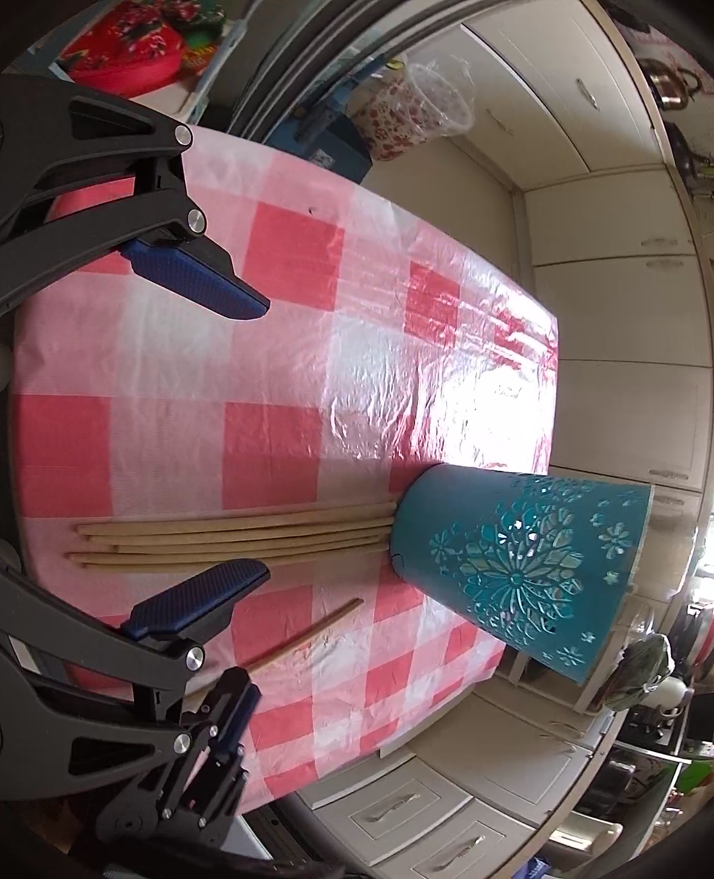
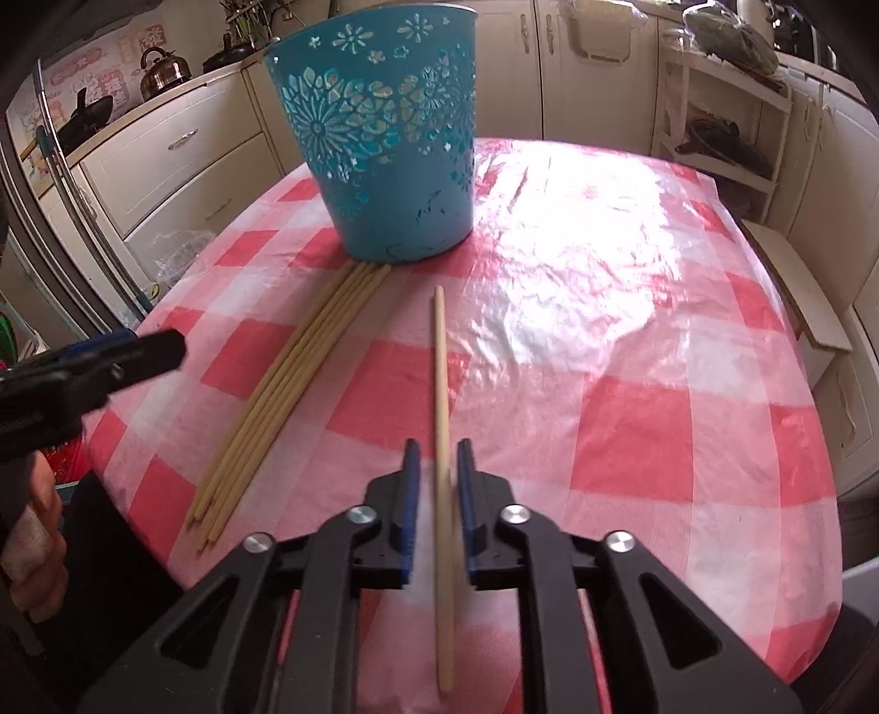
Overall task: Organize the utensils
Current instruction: 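Grasp a wooden stick with the left gripper while the right holds its stick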
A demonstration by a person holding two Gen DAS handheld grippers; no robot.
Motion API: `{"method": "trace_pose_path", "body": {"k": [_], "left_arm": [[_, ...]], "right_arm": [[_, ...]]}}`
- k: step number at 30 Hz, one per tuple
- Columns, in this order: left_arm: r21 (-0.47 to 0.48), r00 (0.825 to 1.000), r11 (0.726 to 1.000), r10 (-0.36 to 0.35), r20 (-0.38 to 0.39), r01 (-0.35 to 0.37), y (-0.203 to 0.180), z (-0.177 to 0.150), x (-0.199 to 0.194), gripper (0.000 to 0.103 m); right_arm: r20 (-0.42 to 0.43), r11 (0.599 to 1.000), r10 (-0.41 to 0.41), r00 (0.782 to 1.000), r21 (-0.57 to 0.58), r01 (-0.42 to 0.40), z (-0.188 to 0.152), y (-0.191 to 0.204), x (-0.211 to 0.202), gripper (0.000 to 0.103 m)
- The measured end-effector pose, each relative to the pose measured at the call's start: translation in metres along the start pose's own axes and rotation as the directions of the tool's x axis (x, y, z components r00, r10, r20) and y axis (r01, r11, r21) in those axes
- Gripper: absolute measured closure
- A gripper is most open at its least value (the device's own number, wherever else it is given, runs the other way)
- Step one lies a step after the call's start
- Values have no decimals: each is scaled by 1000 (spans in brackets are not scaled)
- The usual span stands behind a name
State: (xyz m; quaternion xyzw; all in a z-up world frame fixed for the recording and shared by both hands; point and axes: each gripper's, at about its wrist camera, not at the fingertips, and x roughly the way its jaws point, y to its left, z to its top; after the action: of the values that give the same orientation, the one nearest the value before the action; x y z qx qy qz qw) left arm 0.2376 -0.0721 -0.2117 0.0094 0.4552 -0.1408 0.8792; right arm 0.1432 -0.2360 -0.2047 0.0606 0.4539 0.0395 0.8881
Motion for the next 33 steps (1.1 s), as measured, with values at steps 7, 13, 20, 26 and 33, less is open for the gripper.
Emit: {"method": "trace_pose_path", "body": {"k": [7,13,20,26,33], "left_arm": [[15,1000,1000,9,-23,-9,-7,16,29,18],[37,999,999,30,-45,-28,-14,23,48,18],[71,994,994,93,-61,-88,-17,26,62,28],[90,993,991,101,-58,-95,-21,31,65,29],[122,994,988,99,-56,-92,-28,31,68,57]], "right_arm": [[13,999,-10,1000,-37,11,21,7,23,86],[40,1000,-20,999,-16,21,17,-4,24,98],[56,1000,-21,998,20,20,17,-12,22,98],[58,1000,-18,998,23,17,16,-12,22,98],[59,1000,-9,998,30,8,16,-14,22,98]]}}
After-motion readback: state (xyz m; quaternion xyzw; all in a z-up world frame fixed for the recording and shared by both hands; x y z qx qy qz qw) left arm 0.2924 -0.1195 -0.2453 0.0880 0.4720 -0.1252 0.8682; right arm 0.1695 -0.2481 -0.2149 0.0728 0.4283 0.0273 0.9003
